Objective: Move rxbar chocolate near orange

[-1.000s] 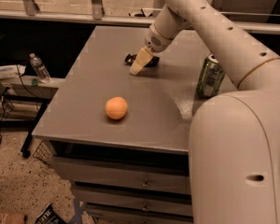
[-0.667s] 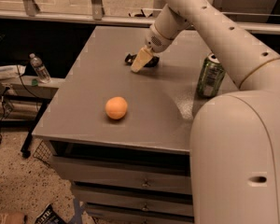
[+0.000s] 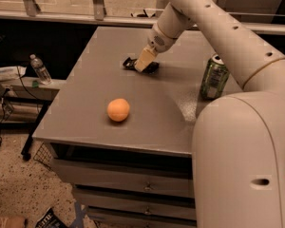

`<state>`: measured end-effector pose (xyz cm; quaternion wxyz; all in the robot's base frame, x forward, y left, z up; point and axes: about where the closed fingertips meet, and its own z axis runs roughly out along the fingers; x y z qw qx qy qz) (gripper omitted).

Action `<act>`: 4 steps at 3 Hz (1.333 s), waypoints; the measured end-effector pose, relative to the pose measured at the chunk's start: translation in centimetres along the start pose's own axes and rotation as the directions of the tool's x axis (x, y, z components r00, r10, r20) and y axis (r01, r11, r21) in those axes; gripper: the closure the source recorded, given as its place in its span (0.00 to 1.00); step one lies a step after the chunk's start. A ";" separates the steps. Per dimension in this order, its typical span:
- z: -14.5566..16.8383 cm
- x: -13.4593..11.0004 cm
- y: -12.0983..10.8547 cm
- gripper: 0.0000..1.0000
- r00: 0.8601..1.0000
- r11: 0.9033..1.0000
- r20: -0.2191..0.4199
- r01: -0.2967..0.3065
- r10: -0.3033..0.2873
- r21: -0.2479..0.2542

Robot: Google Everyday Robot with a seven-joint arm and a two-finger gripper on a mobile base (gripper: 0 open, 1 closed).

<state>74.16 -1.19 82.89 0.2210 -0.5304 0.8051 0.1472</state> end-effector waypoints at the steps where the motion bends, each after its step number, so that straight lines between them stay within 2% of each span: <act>1: -2.0 -2.2 1.3 1.00 0.996 0.997 0.053 0.072 -0.073 0.016; 2: -5.2 -4.3 3.8 1.00 0.972 0.976 0.092 0.211 -0.215 0.053; 3: -7.3 -4.9 6.8 1.00 0.922 0.929 0.116 0.367 -0.369 0.037; 4: -7.0 -3.0 9.2 1.00 0.877 0.881 0.132 0.471 -0.462 -0.046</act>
Offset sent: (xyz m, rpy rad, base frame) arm -0.0714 0.0372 0.1286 0.0274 -0.3499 0.3346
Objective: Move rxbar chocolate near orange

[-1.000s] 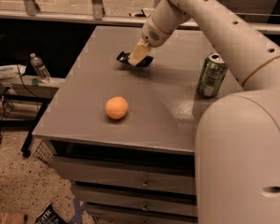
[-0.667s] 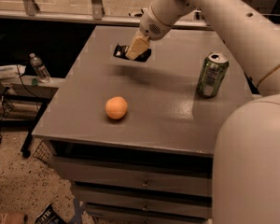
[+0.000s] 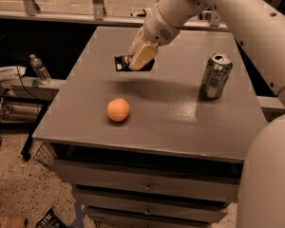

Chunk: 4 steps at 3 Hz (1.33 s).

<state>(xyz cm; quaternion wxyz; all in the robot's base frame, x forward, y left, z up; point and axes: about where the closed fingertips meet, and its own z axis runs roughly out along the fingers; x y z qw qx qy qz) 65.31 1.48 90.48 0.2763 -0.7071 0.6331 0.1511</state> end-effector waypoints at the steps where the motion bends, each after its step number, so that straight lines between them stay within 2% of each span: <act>1: 0.7 1.3 2.3 1.00 0.999 0.995 0.011 0.054 -0.053 -0.082; 2: 1.3 2.0 3.8 1.00 0.997 0.989 0.001 0.082 -0.083 -0.120; 3: 1.8 2.3 5.1 1.00 0.995 0.986 -0.020 0.096 -0.100 -0.136; 4: 2.4 3.1 6.0 1.00 0.996 0.986 -0.030 0.083 -0.089 -0.148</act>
Offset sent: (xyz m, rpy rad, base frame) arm -0.0491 -0.0197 -0.0398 -0.0660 0.0632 0.1802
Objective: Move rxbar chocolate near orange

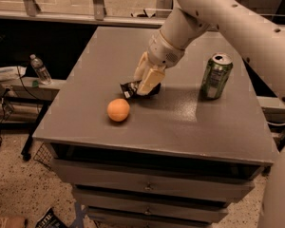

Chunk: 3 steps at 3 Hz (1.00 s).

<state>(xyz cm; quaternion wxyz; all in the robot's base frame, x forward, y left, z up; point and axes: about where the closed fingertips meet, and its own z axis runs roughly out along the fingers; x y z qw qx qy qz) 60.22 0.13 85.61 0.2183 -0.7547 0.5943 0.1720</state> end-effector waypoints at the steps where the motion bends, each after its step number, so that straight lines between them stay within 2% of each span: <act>1: 1.2 1.1 0.8 0.98 0.999 0.999 -0.021 -0.033 0.033 -0.017; 3: 1.5 0.9 0.7 0.53 0.999 0.999 -0.018 -0.029 0.028 -0.020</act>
Offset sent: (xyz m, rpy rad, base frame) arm -0.0041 -0.0042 -0.0143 -0.0209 0.0226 -0.0196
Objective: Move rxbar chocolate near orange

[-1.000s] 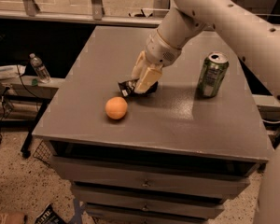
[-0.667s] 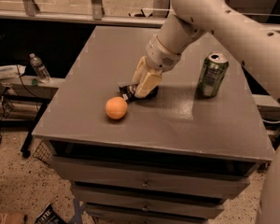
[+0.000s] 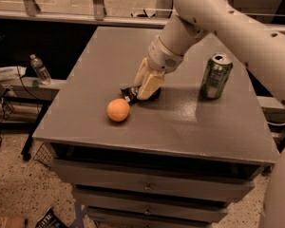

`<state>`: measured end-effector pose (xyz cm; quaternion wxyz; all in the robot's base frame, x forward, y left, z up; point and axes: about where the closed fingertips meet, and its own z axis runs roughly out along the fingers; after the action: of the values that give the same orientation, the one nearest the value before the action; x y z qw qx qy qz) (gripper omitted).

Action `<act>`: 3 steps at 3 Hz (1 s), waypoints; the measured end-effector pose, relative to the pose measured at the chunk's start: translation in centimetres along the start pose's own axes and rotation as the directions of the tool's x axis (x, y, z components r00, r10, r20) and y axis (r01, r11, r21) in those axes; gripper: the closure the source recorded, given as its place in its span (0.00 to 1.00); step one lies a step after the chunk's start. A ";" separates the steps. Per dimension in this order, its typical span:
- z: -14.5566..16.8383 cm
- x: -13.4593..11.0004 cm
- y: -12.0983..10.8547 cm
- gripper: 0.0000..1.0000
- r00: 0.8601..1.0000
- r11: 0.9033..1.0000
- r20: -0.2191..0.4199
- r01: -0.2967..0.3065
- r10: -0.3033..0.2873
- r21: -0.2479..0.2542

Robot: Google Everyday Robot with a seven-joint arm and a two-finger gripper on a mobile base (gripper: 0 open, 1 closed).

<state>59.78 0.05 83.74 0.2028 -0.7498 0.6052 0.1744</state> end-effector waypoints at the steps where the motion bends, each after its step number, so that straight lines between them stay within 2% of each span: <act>1: 0.2 -0.1 0.0 0.28 1.000 1.000 0.001 0.001 -0.001 -0.003; 2: 0.4 -0.1 0.0 0.07 1.000 1.000 0.002 0.002 -0.002 -0.005; 3: 0.6 -0.2 0.0 0.00 1.000 1.000 0.002 0.003 -0.003 -0.007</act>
Offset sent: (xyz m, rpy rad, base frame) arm 0.0000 0.0014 -0.0012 0.0003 0.0013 0.0019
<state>59.78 0.49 83.34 0.2013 -0.7512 0.6033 0.1768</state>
